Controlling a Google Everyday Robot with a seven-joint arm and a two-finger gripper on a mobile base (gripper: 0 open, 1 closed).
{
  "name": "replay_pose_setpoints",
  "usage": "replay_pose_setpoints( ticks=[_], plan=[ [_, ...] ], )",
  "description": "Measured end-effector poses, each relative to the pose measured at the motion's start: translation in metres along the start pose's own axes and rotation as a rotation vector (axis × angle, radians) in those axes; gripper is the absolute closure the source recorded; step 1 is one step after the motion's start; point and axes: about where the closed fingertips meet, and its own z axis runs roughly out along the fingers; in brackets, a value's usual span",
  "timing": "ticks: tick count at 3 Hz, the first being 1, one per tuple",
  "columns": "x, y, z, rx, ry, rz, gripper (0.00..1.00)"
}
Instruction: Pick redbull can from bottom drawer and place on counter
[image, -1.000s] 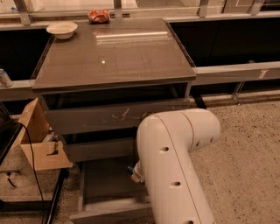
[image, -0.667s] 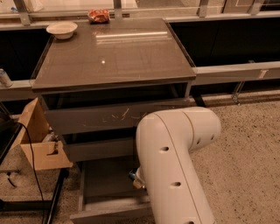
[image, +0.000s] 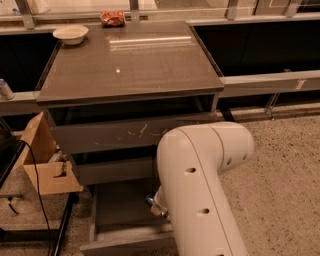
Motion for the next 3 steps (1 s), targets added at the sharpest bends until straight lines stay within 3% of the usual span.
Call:
replay_pose_setpoints(
  ticks=[1, 3],
  plan=[
    [-0.005, 0.011, -0.029, -0.008, -0.021, -0.037, 1.0],
    [-0.014, 0.053, -0.136, 0.007, 0.005, -0.245, 1.0]
  ],
)
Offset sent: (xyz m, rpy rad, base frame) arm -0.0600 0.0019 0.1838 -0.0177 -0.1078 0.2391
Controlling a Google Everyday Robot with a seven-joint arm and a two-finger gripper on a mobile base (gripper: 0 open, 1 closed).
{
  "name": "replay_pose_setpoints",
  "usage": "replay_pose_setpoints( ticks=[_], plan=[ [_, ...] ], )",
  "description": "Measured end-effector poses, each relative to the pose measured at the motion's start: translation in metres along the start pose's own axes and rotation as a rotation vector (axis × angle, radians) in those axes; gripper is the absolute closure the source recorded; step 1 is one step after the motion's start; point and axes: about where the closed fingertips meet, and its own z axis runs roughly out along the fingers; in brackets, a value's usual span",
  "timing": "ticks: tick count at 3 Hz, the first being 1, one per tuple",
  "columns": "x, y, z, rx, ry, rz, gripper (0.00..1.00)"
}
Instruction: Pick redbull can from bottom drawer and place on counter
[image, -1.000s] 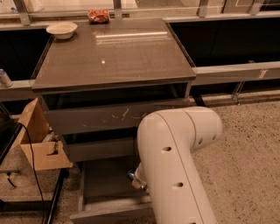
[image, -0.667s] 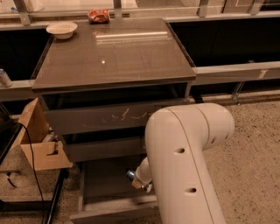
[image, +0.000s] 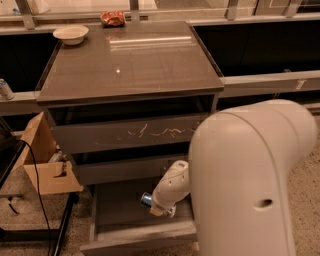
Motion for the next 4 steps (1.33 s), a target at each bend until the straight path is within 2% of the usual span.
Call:
replay_pose_setpoints(
  ticks=[1, 2, 4],
  plan=[
    [-0.014, 0.021, -0.058, -0.004, 0.02, -0.107, 1.0],
    [-0.015, 0.026, -0.068, -0.016, 0.043, -0.176, 1.0],
    [-0.019, 0.026, -0.072, -0.016, 0.036, -0.189, 1.0]
  ],
)
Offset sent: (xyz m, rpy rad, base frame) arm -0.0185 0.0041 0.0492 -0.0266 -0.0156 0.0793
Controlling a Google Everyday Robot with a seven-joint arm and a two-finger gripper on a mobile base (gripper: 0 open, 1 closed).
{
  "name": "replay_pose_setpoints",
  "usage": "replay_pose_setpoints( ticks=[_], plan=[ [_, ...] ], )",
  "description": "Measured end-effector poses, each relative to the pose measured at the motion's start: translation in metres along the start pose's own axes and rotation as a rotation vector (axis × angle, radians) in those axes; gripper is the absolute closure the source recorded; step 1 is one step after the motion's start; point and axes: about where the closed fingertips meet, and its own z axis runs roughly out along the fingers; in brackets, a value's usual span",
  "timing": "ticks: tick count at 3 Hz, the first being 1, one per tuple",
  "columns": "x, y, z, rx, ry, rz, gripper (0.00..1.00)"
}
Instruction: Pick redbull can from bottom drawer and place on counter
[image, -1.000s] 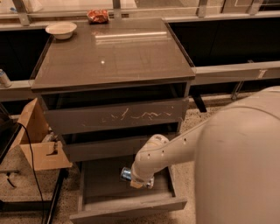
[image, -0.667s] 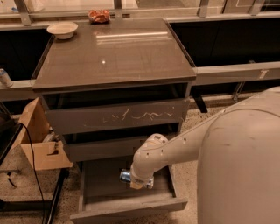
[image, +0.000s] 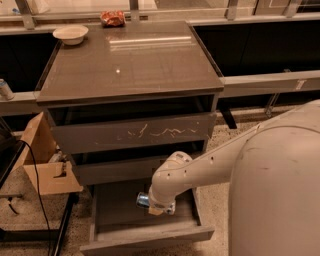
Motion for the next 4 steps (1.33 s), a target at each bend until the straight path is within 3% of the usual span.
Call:
replay_pose_setpoints(
  ticks=[1, 2, 3, 4],
  plan=[
    [-0.013, -0.001, -0.027, 0.003, -0.006, -0.046, 1.0],
    [-0.028, -0.004, -0.074, 0.01, 0.002, -0.128, 1.0],
    [-0.041, -0.012, -0.121, 0.05, -0.015, -0.187, 1.0],
    [-0.059, -0.028, -0.176, 0.153, -0.112, -0.225, 1.0]
  ],
)
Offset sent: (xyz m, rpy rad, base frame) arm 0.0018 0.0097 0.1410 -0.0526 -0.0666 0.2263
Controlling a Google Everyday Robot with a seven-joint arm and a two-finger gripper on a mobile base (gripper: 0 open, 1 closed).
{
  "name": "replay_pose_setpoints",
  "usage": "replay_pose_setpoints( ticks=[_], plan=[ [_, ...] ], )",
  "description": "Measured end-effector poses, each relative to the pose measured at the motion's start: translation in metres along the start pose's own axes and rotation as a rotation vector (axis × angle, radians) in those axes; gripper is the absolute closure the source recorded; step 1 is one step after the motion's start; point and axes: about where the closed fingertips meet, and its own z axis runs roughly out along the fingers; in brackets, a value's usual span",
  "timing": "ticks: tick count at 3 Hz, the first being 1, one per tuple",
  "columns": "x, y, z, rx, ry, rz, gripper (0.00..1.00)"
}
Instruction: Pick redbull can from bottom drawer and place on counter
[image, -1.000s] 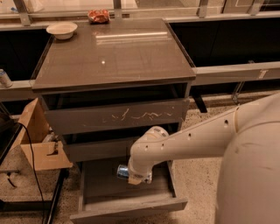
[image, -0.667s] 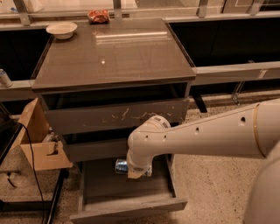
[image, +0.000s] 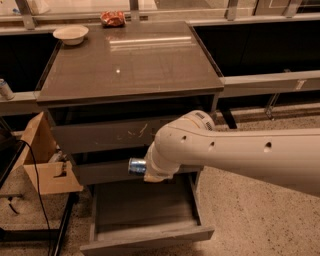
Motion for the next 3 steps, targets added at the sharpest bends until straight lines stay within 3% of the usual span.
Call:
replay_pose_setpoints(
  ticks=[1, 3],
  plan=[
    [-0.009, -0.033, -0.017, 0.129, -0.049, 0.02, 1.0],
    [-0.01, -0.047, -0.024, 0.116, -0.062, -0.002, 1.0]
  ],
)
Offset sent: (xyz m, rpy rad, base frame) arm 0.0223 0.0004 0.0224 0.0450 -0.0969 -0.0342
